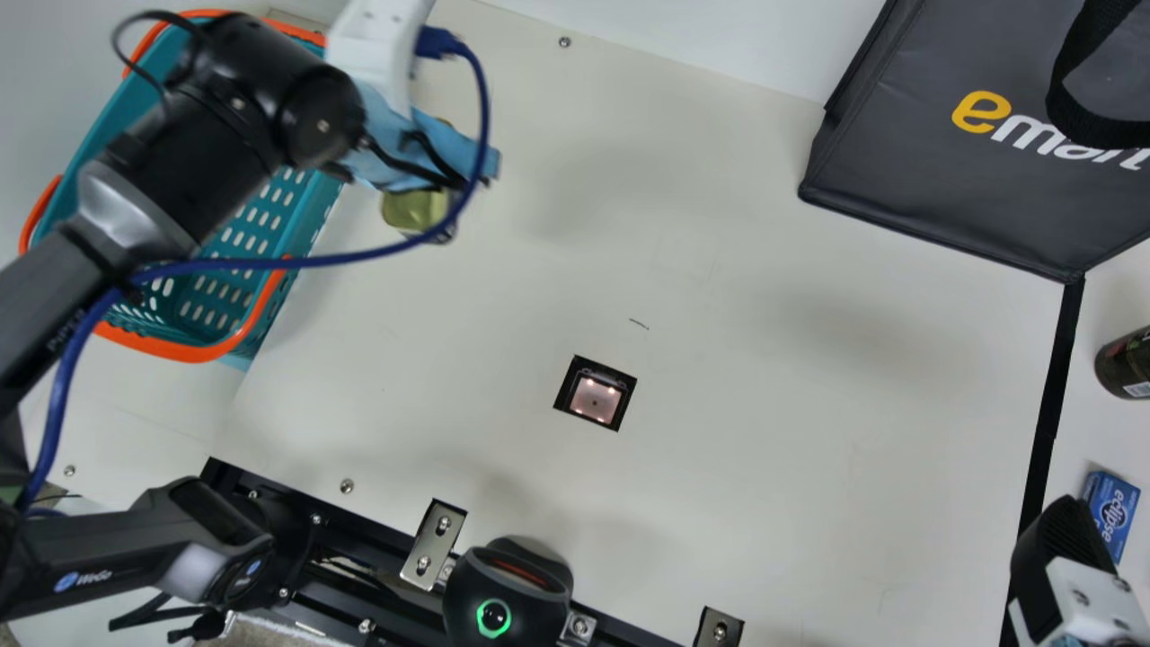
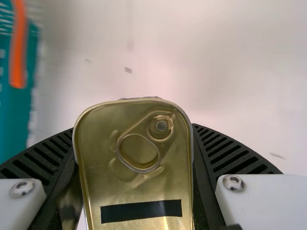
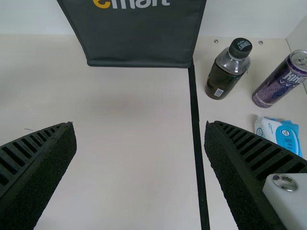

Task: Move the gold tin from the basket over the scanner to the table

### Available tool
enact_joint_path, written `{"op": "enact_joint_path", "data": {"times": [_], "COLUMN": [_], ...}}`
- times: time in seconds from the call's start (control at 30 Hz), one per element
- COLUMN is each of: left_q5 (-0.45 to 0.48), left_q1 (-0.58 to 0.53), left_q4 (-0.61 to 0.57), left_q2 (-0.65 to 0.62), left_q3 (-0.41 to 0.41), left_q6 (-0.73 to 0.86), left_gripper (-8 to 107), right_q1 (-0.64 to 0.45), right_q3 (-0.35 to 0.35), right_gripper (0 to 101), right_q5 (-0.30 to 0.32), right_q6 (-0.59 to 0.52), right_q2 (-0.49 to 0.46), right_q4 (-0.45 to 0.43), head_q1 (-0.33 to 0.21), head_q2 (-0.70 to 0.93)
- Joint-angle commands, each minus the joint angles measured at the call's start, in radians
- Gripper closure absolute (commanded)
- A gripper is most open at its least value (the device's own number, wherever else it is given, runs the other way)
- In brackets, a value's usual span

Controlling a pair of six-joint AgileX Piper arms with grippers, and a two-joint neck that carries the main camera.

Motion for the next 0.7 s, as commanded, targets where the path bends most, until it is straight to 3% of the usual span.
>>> {"op": "enact_joint_path", "data": {"times": [0.0, 0.33, 0.67], "left_q5": [0.008, 0.035, 0.037], "left_q1": [-0.134, -0.386, -0.539], "left_q4": [-0.002, -0.009, 0.015], "left_q2": [0.006, 0.048, 0.099], "left_q3": [-0.005, -0.052, -0.081], "left_q6": [-0.052, -0.216, -0.346], "left_gripper": [107, 107, 107], "right_q1": [0.000, 0.000, 0.000], "right_q3": [0.000, 0.000, 0.000], "right_gripper": [6, 6, 6], "right_q5": [0.000, 0.000, 0.000], "right_q6": [0.000, 0.000, 0.000], "right_q2": [0.000, 0.000, 0.000], "right_q4": [0.000, 0.000, 0.000], "head_q1": [-0.030, -0.030, -0.030], "head_q2": [0.002, 0.002, 0.002]}}
